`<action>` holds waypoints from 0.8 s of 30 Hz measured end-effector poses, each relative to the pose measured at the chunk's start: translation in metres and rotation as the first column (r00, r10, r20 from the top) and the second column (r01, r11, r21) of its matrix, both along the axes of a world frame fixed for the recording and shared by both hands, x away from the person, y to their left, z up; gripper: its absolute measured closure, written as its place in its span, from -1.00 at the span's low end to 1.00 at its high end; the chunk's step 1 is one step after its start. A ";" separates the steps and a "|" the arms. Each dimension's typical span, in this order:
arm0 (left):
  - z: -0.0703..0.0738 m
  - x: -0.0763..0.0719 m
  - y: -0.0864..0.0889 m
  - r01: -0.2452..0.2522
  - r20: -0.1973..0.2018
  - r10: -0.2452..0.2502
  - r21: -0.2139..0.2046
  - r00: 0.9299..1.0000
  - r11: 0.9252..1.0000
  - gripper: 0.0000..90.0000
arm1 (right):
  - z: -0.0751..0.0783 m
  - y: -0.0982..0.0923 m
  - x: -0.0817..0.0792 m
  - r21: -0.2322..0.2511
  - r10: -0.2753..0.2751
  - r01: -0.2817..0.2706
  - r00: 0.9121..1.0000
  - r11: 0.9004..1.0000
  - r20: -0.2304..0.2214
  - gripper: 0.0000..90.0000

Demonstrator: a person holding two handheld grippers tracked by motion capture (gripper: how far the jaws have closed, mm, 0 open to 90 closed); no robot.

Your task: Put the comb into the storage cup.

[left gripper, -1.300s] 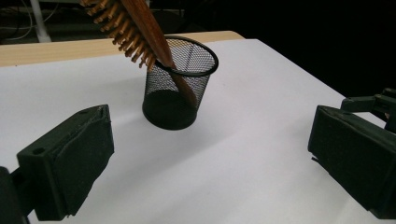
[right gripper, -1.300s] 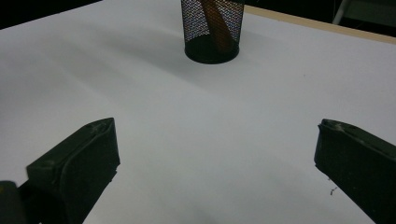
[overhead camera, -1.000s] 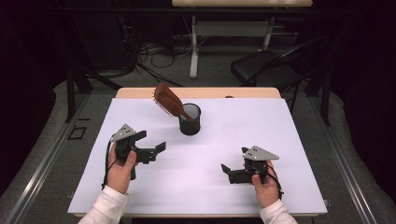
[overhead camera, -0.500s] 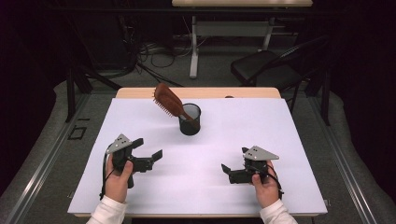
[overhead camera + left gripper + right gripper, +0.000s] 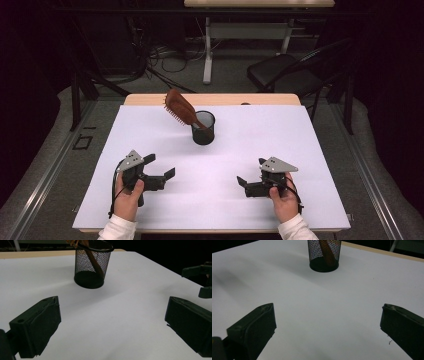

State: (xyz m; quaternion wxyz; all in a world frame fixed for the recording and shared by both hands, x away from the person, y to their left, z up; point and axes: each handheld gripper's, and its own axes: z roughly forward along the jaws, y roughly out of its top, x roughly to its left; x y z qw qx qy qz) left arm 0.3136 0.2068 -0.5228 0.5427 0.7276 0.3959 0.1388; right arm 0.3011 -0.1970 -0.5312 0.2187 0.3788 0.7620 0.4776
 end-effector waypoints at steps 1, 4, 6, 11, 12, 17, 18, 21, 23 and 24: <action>-0.001 0.000 0.000 -0.001 0.000 0.001 0.000 1.000 1.000 -0.99 | 0.000 0.000 0.000 0.000 0.001 -0.001 1.000 1.000 0.001 -1.00; -0.004 0.000 0.000 0.003 -0.003 -0.003 0.004 1.000 1.000 -0.99 | 0.000 -0.001 0.000 0.000 0.000 0.000 1.000 1.000 0.003 -1.00; -0.005 0.000 0.000 0.007 0.001 -0.007 0.013 1.000 1.000 -0.99 | -0.001 -0.001 0.000 0.000 -0.002 0.002 1.000 1.000 0.001 -1.00; -0.007 0.000 -0.001 0.012 0.011 -0.013 0.031 1.000 0.999 -0.99 | -0.002 -0.001 0.001 -0.002 -0.004 0.004 1.000 1.000 -0.002 -1.00; -0.008 0.001 -0.001 0.016 0.010 -0.017 0.032 1.000 0.999 -0.99 | -0.003 -0.001 0.001 -0.002 -0.004 0.004 1.000 1.000 -0.003 -1.00; -0.011 0.001 -0.002 0.016 0.005 -0.016 0.040 1.000 0.999 -0.99 | -0.003 -0.001 0.001 -0.004 -0.005 0.005 1.000 1.000 -0.002 -1.00; -0.012 0.001 -0.002 0.017 0.004 -0.017 0.040 1.000 0.999 -0.99 | -0.003 -0.001 0.001 -0.004 -0.006 0.006 1.000 1.000 -0.002 -1.00; -0.013 0.001 -0.003 0.021 0.005 -0.021 0.043 1.000 0.999 -0.99 | -0.003 -0.001 0.001 -0.005 -0.005 0.005 1.000 1.000 -0.002 -1.00; -0.013 0.001 -0.003 0.020 0.005 -0.020 0.042 1.000 0.999 -0.99 | -0.003 -0.001 0.001 -0.005 -0.006 0.006 1.000 1.000 -0.001 -1.00; -0.013 0.001 -0.003 0.021 0.006 -0.021 0.042 1.000 0.999 -0.99 | -0.003 -0.001 0.001 -0.005 -0.006 0.006 1.000 1.000 -0.002 -1.00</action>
